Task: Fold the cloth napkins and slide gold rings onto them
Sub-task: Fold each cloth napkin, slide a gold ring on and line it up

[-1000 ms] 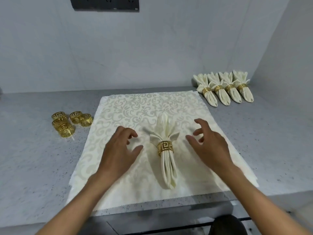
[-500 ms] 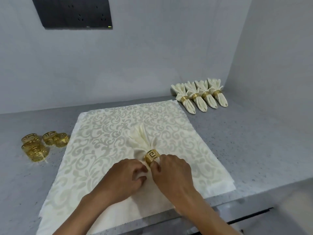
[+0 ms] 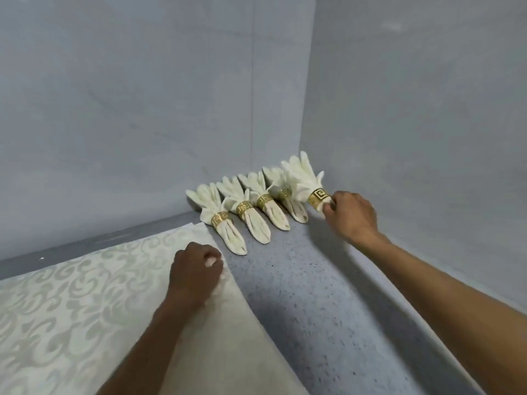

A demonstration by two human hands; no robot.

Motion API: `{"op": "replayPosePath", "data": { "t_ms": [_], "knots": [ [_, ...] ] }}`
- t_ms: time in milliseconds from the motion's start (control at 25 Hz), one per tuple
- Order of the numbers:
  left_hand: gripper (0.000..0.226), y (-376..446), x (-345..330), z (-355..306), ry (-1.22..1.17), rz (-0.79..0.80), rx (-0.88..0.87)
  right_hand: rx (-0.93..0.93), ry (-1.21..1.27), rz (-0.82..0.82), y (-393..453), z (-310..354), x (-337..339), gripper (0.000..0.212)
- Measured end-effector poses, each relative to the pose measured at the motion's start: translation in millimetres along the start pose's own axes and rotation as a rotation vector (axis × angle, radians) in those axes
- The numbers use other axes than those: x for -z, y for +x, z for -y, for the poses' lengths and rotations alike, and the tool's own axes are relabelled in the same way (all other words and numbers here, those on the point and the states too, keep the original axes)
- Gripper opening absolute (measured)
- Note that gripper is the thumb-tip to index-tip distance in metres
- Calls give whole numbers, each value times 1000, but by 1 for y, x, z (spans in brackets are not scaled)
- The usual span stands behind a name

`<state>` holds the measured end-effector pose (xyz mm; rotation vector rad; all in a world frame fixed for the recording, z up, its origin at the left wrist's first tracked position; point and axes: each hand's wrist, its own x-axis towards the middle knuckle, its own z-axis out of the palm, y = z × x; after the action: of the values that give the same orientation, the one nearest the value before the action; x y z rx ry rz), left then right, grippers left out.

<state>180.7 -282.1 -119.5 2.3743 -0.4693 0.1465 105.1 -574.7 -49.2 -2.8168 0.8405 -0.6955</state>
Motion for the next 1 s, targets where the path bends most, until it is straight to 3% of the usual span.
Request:
{"op": "replayPosePath", "data": {
  "t_ms": [160,320,480,600,800,920,1000],
  "knots": [
    [4,10,-24,16,128,-93,-104,-91,-69,-51,79,-17,-53,24],
    [4,17,-26,17,95,-97,-125,-133,-70,-2,117,-8,-101,29],
    [6,14,-25,18,69,-107,-123,-181,-24,43,122,-13,-123,40],
    [10,23,-28,27,52,-84,-119,-153,11,-54,94,-15,-108,45],
    [11,12,-25,22,50,-45,-104,100,116,-36,-33,11,-60,27],
    [21,-18,14,7,6,-167,-71,416,247,68,-131,53,-19,12],
    [22,-72,53,8,-21,-157,-116,654,346,104,-199,74,3,10]
  ]
}}
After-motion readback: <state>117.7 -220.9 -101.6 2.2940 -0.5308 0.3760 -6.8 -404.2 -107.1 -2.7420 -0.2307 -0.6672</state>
